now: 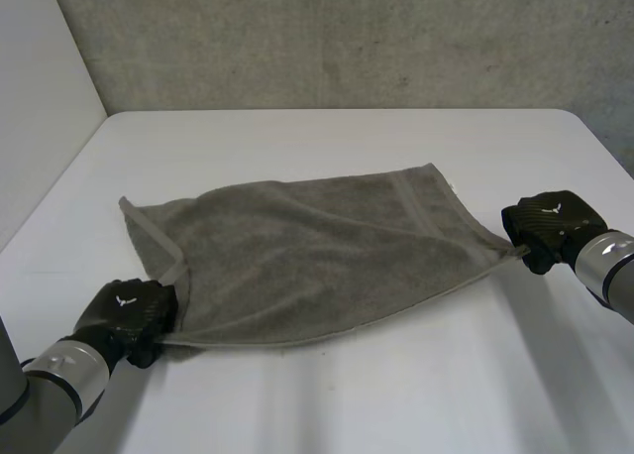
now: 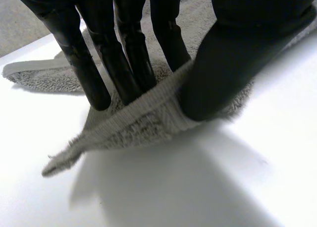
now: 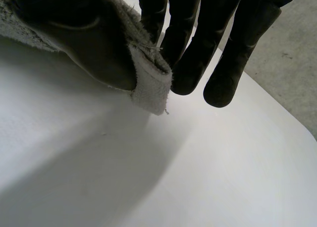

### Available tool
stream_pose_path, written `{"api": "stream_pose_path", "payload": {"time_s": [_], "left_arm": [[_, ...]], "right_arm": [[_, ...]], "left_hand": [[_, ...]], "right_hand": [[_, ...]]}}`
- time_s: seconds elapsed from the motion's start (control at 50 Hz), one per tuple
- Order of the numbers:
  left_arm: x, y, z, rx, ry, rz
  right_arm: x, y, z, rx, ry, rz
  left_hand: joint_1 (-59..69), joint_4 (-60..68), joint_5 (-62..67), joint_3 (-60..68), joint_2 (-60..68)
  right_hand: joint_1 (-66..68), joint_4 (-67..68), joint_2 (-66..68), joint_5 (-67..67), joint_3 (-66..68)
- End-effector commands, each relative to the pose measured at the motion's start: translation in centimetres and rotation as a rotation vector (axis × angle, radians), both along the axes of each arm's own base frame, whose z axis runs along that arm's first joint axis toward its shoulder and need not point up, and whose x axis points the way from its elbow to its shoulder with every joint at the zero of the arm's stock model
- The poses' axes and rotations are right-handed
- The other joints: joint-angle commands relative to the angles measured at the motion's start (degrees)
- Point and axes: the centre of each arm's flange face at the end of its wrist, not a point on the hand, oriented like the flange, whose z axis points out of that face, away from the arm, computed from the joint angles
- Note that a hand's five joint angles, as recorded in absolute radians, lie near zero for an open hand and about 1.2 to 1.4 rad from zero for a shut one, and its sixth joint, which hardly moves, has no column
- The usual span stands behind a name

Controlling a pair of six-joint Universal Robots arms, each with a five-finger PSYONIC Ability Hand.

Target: Fold the towel.

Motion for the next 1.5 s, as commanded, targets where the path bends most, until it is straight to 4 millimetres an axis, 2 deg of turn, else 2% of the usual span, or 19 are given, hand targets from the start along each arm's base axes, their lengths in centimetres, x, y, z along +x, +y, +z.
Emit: {"api": "stream_pose_path", "payload": {"time_s": [0.02, 0.1, 0.14, 0.18, 0.2, 0.24, 0.34, 0.48, 0.68, 0.8, 0.86, 0.9, 0.92, 0.96, 1.0, 1.1, 1.24, 1.46, 1.5], "left_arm": [[0.1, -1.1, 2.2, -0.102, 0.01, 0.015], [0.0, -2.2, 7.1, -0.287, 0.05, 0.017], [-0.1, -2.4, 9.9, -0.389, 0.064, 0.016], [-0.1, -2.0, 16.4, -0.593, 0.093, 0.019], [-0.1, -2.0, 16.4, -0.594, 0.093, 0.019], [0.2, -0.8, 21.8, -0.723, 0.123, 0.028], [0.3, 0.1, 26.2, -0.754, 0.153, 0.037], [0.1, -1.2, 25.7, -0.67, 0.14, 0.031], [-1.0, -7.0, 19.4, -0.44, 0.091, 0.023], [-3.3, -12.1, 18.8, -0.452, 0.094, -0.007], [-5.1, -14.2, 21.4, -0.557, 0.125, -0.034], [-6.2, -14.9, 27.3, -0.754, 0.192, -0.027], [-6.2, -14.9, 27.3, -0.755, 0.192, -0.027], [-6.3, -14.7, 30.4, -0.853, 0.236, -0.011], [-5.9, -13.6, 35.5, -1.012, 0.363, 0.031], [-5.3, -13.0, 38.3, -1.086, 0.566, 0.049], [-5.3, -15.1, 33.4, -0.908, 0.596, 0.068], [-5.4, -16.1, 14.0, -0.445, 0.413, 0.072], [-5.6, -15.7, 11.5, -0.411, 0.382, 0.045]], "right_arm": [[-0.2, -0.2, 2.0, -0.045, -0.014, -0.011], [-0.1, 0.7, 6.5, -0.141, -0.022, -0.003], [-0.1, 2.1, 11.7, -0.245, -0.032, 0.005], [-0.2, 2.8, 14.2, -0.304, -0.037, 0.008], [-0.2, 2.8, 14.3, -0.305, -0.037, 0.008], [-0.2, 4.3, 19.5, -0.437, -0.058, 0.011], [-0.3, 6.2, 24.8, -0.538, -0.08, 0.02], [-1.2, 6.3, 26.1, -0.458, -0.051, -0.003], [-0.9, -0.9, 17.5, -0.179, 0.132, 0.035], [2.1, -5.1, 17.0, -0.242, 0.1, 0.018], [3.0, -6.2, 18.4, -0.33, 0.061, -0.003], [3.7, -8.0, 23.2, -0.598, -0.074, -0.047], [3.7, -8.0, 23.3, -0.599, -0.075, -0.047], [3.6, -7.6, 29.0, -0.865, -0.243, -0.055], [3.4, -7.2, 30.8, -0.946, -0.32, -0.054], [3.2, -6.2, 32.9, -1.0, -0.431, -0.035], [3.8, -7.2, 27.8, -0.758, -0.362, -0.043], [4.8, -7.1, 10.9, -0.202, -0.07, 0.031], [5.0, -6.1, 5.8, -0.079, -0.006, 0.083]], "left_hand": [[19.4, 19.3, 19.5, 19.4, 19.4], [19.4, 19.3, 19.5, 19.4, 19.4], [19.4, 19.3, 19.5, 19.4, 19.4], [19.4, 19.3, 19.5, 19.4, 19.4], [19.4, 19.3, 19.5, 19.4, 19.4], [19.4, 19.3, 19.5, 19.4, 19.4], [19.4, 19.3, 19.5, 19.4, 19.4], [19.4, 19.3, 19.5, 19.4, 19.4], [19.4, 19.3, 19.5, 19.4, 19.4], [19.4, 19.3, 19.5, 19.4, 19.4], [19.4, 19.3, 19.5, 19.4, 19.4], [19.4, 19.3, 19.5, 19.4, 19.4], [19.4, 19.3, 19.5, 19.4, 19.4], [19.4, 19.3, 19.5, 19.4, 19.4], [19.4, 19.3, 19.5, 19.4, 19.4], [19.4, 19.3, 19.5, 19.4, 19.4], [19.4, 19.3, 19.5, 19.4, 19.4], [19.4, 19.3, 19.5, 19.4, 19.4], [19.4, 19.3, 19.5, 19.4, 19.4]], "right_hand": [[3.3, 3.2, 3.5, 3.4, 3.3], [3.3, 3.2, 3.5, 3.4, 3.3], [3.3, 3.2, 3.5, 3.4, 3.3], [3.3, 3.2, 3.5, 3.4, 3.3], [3.3, 3.2, 3.5, 3.4, 3.3], [3.3, 3.2, 3.5, 3.4, 3.3], [3.3, 3.2, 3.5, 3.4, 3.3], [3.3, 3.2, 3.5, 3.4, 3.3], [3.3, 3.2, 3.5, 3.4, 3.3], [3.3, 3.2, 3.5, 3.4, 3.3], [3.3, 3.2, 3.5, 3.4, 3.3], [3.3, 3.2, 3.5, 3.4, 3.3], [3.3, 3.2, 3.5, 3.4, 3.3], [3.3, 3.2, 3.5, 3.4, 3.3], [3.3, 3.2, 3.5, 3.4, 3.3], [3.3, 3.2, 3.5, 3.4, 3.3], [3.3, 3.2, 3.5, 3.4, 3.3], [3.3, 3.2, 3.5, 3.4, 3.3], [3.3, 3.2, 3.5, 3.4, 3.3]]}}
